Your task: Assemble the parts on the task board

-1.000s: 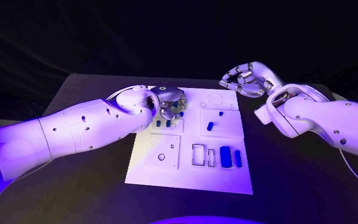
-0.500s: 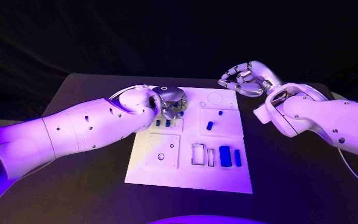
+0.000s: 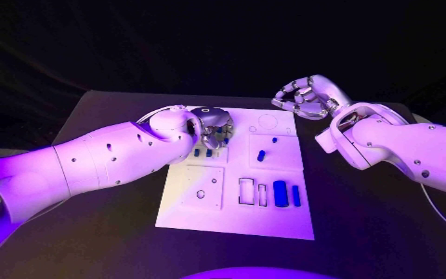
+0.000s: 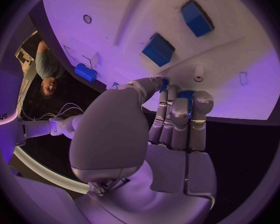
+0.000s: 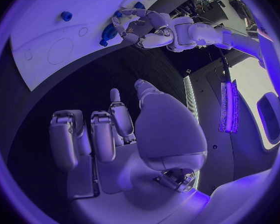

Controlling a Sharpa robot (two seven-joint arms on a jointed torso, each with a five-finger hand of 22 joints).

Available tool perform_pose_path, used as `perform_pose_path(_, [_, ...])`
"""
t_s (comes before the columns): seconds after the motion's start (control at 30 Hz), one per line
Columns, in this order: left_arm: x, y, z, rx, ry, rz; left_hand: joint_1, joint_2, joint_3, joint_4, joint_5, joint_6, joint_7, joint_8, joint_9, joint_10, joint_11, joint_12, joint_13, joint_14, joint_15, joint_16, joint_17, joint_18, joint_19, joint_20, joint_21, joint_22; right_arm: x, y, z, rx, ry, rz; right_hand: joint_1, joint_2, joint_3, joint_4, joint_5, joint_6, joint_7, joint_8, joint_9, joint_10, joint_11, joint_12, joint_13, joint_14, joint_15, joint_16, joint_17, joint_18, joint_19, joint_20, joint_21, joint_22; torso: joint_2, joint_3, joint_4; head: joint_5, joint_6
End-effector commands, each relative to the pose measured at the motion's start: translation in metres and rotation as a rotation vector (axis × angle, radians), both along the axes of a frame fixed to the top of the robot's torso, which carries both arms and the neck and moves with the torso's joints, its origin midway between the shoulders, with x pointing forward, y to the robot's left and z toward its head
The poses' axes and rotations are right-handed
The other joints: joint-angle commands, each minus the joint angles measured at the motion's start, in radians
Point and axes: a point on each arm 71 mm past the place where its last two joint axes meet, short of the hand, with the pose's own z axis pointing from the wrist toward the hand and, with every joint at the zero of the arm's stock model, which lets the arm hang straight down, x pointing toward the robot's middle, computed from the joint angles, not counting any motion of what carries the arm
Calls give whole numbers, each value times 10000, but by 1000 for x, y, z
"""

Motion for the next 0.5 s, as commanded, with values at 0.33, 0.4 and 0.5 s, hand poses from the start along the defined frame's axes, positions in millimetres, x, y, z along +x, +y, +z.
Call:
perform_pose_path(0.33, [-2,-3,-6,217,379,-144,194,258,314,-129,-77,635,-109,-247,-36,678,-155,-433,-366,155,-158,245,-33,-118,120,-161,236,233,-1,1,0,-56,19,142,-42,42,-22,-39,45,-40,-18,71,13,-15,4,-14,105,778,-53,-48,1427,141,552,-103,-54,2122,4,1,4,-12,-15])
perform_pose_path(0.4, [-2,-3,-6,217,377,-126,211,311,345,-162,-87,779,-109,-271,-31,859,-174,-502,-417,241,-159,318,57,-145,216,-178,321,351,-1,1,0,-57,17,142,-42,42,-22,-39,45,-40,-18,71,13,-15,4,-14,105,778,-53,-48,1427,141,552,-103,-54,2122,4,1,4,-12,-15])
perform_pose_path(0.5, [-1,-2,-6,198,373,-88,253,386,437,-301,-108,1093,-76,-420,-38,1310,-174,-804,-580,487,-152,504,269,-184,356,-201,477,546,-1,1,0,-58,11,142,-42,42,-22,-39,45,-40,-18,71,13,-15,4,-14,105,778,-53,-48,1427,141,552,-103,-54,2122,9,3,-1,-14,-12])
